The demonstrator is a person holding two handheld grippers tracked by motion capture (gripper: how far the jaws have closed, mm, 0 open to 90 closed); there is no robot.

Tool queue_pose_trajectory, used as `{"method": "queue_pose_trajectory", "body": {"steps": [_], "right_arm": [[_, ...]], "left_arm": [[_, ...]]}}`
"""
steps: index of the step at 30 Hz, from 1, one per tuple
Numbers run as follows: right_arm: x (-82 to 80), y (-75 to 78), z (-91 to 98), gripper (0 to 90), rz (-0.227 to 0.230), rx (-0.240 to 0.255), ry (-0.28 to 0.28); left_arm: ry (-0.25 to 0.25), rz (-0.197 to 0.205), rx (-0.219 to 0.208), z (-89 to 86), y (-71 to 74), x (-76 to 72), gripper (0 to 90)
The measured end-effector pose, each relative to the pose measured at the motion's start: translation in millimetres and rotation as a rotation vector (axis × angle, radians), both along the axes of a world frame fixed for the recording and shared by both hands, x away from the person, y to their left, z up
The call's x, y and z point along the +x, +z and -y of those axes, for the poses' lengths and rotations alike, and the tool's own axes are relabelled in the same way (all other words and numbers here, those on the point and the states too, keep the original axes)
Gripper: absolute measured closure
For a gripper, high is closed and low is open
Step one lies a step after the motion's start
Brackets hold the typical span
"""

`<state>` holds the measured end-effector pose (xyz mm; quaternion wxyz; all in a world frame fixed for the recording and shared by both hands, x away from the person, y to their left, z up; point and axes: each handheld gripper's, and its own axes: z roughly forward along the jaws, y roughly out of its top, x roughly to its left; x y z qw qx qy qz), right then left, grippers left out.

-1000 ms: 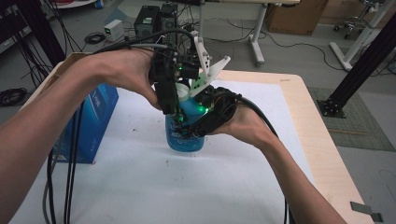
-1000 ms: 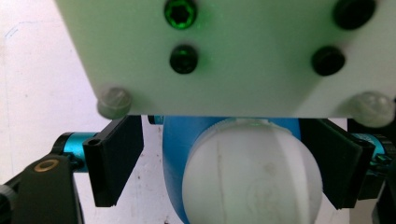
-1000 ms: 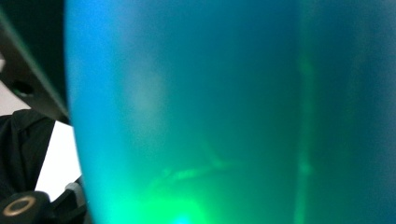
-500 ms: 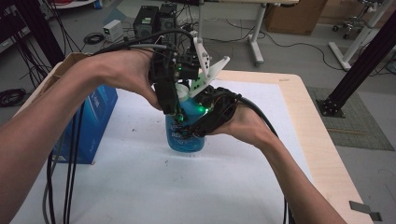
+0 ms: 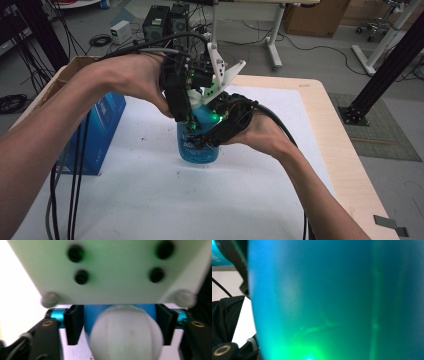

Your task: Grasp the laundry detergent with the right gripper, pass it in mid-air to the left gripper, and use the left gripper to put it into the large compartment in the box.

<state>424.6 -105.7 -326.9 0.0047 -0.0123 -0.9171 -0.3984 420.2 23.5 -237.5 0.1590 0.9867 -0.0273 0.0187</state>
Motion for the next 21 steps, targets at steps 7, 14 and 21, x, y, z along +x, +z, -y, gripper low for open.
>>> {"method": "queue_pose_trajectory", "body": {"steps": [7,14,21], "right_arm": [[0.0,-2.5,-1.0,44.7,-0.013,0.011,0.006],[-1.3,-6.0,-5.2,43.8,-0.004,0.015,-0.005],[-0.8,-6.8,-5.1,40.5,-0.027,0.028,-0.004]], "left_arm": [[0.005,-0.011,0.011,-0.5,-1.8,0.1,38.2],[0.005,-0.001,0.027,-1.2,-2.7,-0.8,38.3],[-0.004,0.0,0.023,-2.3,-0.8,-3.2,38.3]]}}
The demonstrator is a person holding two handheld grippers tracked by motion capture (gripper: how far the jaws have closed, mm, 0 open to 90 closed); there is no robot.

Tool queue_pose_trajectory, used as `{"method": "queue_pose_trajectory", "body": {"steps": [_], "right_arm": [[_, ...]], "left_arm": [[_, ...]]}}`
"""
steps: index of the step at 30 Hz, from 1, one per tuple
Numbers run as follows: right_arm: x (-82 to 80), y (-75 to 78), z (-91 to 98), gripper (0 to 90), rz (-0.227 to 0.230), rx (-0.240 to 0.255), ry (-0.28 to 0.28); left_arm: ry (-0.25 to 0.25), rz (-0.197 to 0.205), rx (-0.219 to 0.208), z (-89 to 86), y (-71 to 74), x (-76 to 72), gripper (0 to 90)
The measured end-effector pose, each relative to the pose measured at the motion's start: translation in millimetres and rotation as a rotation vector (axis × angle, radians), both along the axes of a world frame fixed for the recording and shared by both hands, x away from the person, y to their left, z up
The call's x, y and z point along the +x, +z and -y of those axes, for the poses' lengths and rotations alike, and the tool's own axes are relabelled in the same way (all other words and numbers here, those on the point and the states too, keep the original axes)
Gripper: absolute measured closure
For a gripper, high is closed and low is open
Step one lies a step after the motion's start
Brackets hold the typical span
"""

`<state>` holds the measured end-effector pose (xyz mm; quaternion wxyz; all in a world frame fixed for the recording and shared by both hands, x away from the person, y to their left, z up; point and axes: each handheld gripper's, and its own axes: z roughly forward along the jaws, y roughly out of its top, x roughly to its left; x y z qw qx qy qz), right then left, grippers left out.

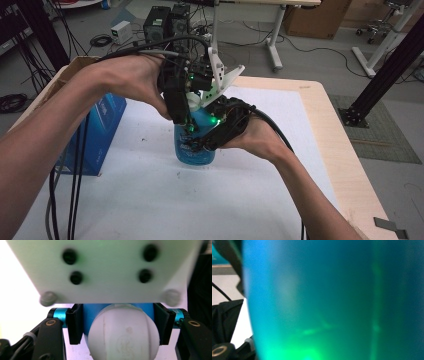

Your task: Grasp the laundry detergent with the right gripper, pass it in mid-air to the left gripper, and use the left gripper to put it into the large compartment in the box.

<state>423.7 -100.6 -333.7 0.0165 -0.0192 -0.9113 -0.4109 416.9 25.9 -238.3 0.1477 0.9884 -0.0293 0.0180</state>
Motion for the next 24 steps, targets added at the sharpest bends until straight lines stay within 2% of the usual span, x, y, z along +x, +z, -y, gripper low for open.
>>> {"method": "queue_pose_trajectory", "body": {"steps": [2,4,7,8,13,17,20,24], "right_arm": [[-0.2,-0.2,0.3,38.8,0.001,-0.011,-0.001],[-0.7,-0.6,1.1,37.2,0.011,-0.024,-0.005],[-1.5,-0.4,1.7,35.9,0.021,-0.022,-0.009],[-2.6,1.5,3.9,34.2,0.015,-0.007,-0.009],[-4.3,5.0,8.8,32.1,0.019,-0.018,-0.027],[-4.4,8.4,14.2,30.4,0.024,-0.01,-0.038],[-5.5,11.8,20.3,27.3,0.022,-0.009,-0.051],[-5.3,16.4,33.4,22.4,0.014,-0.02,-0.102]], "left_arm": [[0.007,0.002,-0.005,-0.4,0.5,-1.2,38.2],[0.003,0.003,0.014,-1.8,1.0,-1.1,38.3],[0.01,0.007,0.015,-3.2,1.4,-1.2,38.2],[0.015,0.01,0.024,-4.9,1.5,-0.8,38.2],[0.03,0.006,0.031,-11.8,4.5,-1.1,38.2],[0.034,0.007,0.032,-16.7,9.6,-1.4,38.3],[0.048,0.014,0.048,-19.4,16.2,-1.8,38.3],[0.082,0.012,0.059,-25.1,27.4,-0.4,38.3]]}}
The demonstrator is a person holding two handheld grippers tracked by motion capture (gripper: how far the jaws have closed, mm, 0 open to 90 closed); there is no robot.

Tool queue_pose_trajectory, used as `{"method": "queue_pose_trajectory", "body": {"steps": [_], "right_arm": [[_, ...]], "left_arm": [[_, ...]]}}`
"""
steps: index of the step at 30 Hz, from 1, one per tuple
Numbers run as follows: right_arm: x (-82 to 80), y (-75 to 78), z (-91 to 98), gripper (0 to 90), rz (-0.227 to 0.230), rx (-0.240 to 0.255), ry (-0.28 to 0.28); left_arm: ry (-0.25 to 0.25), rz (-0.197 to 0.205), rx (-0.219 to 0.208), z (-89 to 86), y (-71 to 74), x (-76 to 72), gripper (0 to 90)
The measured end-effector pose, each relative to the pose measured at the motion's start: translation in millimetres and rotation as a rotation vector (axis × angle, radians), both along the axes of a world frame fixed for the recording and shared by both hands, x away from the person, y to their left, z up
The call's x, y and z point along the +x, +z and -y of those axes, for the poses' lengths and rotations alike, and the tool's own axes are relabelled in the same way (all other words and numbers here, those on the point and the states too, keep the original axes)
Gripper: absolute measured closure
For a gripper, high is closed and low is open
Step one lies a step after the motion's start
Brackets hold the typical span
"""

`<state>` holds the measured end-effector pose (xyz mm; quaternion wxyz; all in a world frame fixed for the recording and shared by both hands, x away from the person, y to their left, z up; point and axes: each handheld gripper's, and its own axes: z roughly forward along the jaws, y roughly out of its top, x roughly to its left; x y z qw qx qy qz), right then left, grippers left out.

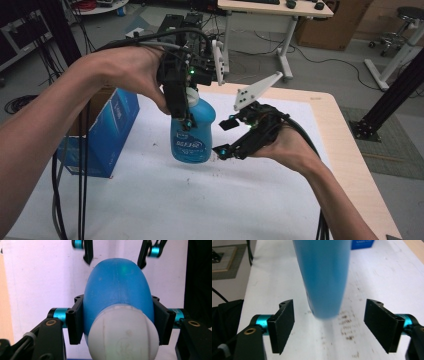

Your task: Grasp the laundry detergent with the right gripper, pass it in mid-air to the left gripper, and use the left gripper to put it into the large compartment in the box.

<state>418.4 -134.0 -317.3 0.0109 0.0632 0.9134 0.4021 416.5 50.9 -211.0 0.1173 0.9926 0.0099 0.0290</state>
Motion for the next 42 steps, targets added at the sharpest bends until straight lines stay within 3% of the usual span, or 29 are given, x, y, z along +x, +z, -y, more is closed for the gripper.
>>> {"method": "queue_pose_trajectory", "body": {"steps": [6,7,8,9,11,14,16,18,24,29,36,42], "right_arm": [[-4.7,5.9,21.3,22.2,0.005,-0.033,-0.051],[-6.6,6.9,31.1,21.9,0.012,-0.076,-0.091],[-6.6,6.9,31.1,21.9,0.012,-0.076,-0.091],[-7.2,5.4,40.7,17.8,0.009,-0.155,-0.145],[-7.5,2.7,49.3,12.9,0.02,-0.221,-0.196],[-7.9,0.9,60.9,12.9,-0.006,-0.258,-0.22],[-8.8,-0.4,77.4,12.9,-0.029,-0.314,-0.27],[-9.3,-0.7,80.6,12.9,-0.035,-0.328,-0.278],[-11.3,-6.6,102.3,12.9,-0.058,-0.438,-0.362],[-9.8,-16.8,111.0,12.9,-0.082,-0.475,-0.397],[-9.5,-24.4,110.3,12.9,-0.09,-0.482,-0.387],[-7.0,-24.7,108.1,12.9,-0.092,-0.486,-0.391]], "left_arm": [[0.079,0.006,0.007,-19.0,23.6,4.6,38.2],[0.089,0.008,0.008,-23.0,28.1,4.8,38.3],[0.102,0.01,0.006,-26.2,31.6,5.3,38.3],[0.128,0.011,0.006,-31.4,37.8,6.5,38.2],[0.184,0.02,0.005,-43.4,51.3,8.1,38.2],[0.22,0.023,0.007,-53.1,59.7,9.8,38.2],[0.28,0.016,-0.015,-71.8,71.2,13.2,38.2],[0.305,0.007,-0.033,-78.9,74.5,14.6,38.2],[0.419,0.026,-0.087,-119.8,93.7,17.3,38.2],[0.512,0.031,-0.114,-145.9,102.8,15.5,38.2],[0.613,0.052,-0.134,-177.0,115.7,8.2,38.3],[0.683,0.07,-0.09,-194.8,116.4,0.9,38.3]]}}
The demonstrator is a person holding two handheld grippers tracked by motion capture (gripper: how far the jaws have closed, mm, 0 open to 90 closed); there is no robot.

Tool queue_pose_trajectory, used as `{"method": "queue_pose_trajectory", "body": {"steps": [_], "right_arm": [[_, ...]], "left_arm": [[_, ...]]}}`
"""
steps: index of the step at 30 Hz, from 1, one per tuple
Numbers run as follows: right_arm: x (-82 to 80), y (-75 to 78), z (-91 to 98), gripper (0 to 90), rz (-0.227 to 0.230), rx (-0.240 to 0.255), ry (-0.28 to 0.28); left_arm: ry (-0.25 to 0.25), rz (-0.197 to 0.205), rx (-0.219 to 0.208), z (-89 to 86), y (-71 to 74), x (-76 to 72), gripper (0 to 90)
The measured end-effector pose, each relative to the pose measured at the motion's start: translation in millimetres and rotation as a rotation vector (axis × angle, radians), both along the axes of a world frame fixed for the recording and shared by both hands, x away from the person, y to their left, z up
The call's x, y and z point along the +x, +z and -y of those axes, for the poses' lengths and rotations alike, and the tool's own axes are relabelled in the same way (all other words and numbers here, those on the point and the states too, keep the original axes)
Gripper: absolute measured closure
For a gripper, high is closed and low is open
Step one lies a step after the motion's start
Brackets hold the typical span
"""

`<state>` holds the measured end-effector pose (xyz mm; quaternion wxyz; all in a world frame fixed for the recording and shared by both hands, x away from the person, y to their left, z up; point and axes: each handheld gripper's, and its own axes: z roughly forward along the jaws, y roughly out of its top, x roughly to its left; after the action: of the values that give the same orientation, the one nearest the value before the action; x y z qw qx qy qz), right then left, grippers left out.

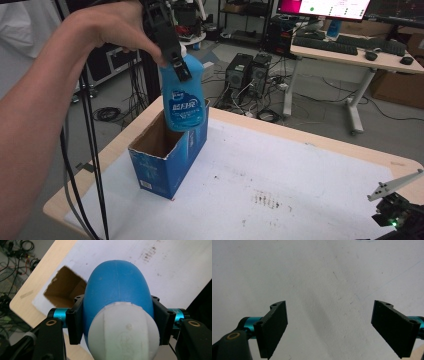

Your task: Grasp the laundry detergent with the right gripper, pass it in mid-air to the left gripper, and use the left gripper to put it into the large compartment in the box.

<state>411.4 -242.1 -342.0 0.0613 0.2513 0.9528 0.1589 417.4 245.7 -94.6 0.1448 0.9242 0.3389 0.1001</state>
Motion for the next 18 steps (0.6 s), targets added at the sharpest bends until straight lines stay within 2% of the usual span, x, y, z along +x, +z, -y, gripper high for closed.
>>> {"method": "queue_pose_trajectory", "body": {"steps": [4,10,13,15,18], "right_arm": [[-0.5,1.2,-2.1,12.9,0.004,0.001,-0.007],[0.8,-2.7,-2.8,12.9,-0.002,-0.014,-0.011],[0.6,-4.6,-4.0,12.9,-0.006,-0.015,-0.008],[0.3,-4.8,-4.6,12.9,-0.005,-0.018,-0.006],[-0.5,-5.6,-5.6,12.9,-0.003,-0.02,-0.002]], "left_arm": [[0.055,-0.015,0.054,-12.8,-4.7,-3.4,38.3],[0.098,-0.03,0.079,-21.0,-11.9,-5.1,38.3],[0.109,-0.041,0.08,-23.9,-17.2,-5.0,38.2],[0.12,-0.045,0.057,-26.8,-20.4,-4.4,38.3],[0.118,-0.048,0.048,-27.3,-22.9,-4.5,38.3]]}}
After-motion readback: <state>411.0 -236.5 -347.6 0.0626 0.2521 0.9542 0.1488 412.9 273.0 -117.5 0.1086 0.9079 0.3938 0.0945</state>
